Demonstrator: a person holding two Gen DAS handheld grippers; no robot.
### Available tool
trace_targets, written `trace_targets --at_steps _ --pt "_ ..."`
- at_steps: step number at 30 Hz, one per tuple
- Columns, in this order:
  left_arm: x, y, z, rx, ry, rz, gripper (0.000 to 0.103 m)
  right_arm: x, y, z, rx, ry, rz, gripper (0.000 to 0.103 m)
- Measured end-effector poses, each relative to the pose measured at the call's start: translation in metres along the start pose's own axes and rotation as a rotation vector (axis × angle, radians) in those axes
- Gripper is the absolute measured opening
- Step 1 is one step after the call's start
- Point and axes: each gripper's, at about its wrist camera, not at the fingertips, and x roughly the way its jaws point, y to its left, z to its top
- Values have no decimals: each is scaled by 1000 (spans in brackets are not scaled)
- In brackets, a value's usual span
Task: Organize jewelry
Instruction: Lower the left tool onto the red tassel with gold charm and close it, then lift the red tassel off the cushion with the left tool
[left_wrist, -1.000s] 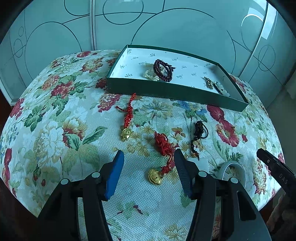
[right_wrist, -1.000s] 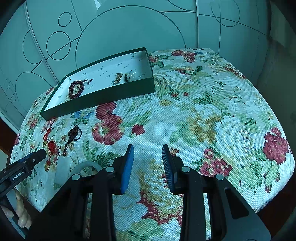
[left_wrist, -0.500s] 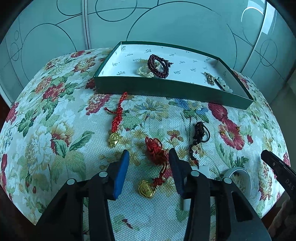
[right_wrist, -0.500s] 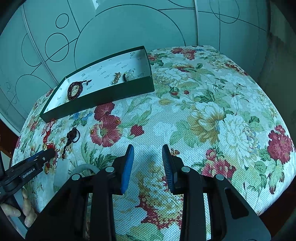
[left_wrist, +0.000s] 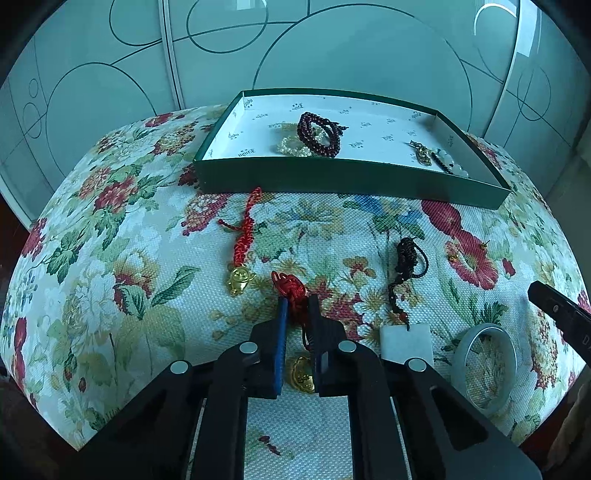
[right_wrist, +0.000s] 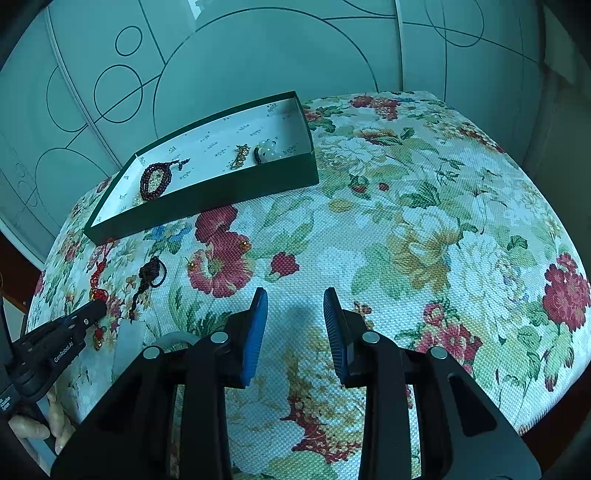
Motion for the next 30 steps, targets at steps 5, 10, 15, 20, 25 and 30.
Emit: trace_targets --at_steps 5,10,15,20,25,30 --pt "-7 14 5 -25 -24 9 11 11 15 10 -40 0 6 32" --pt "-9 26 8 -41 -39 6 11 27 29 22 -70 4 6 32" --pt "-7 36 8 -58 -38 -7 11 40 37 31 -87 15 0 31" --pt "-5 41 5 -68 -32 -22 11 46 45 34 -118 13 -22 29" --pt "-4 43 2 -74 -31 -32 11 47 51 30 -175 -7 -87 8" --pt "-5 45 0 -75 -35 -41 11 45 45 30 -158 -15 -83 0"
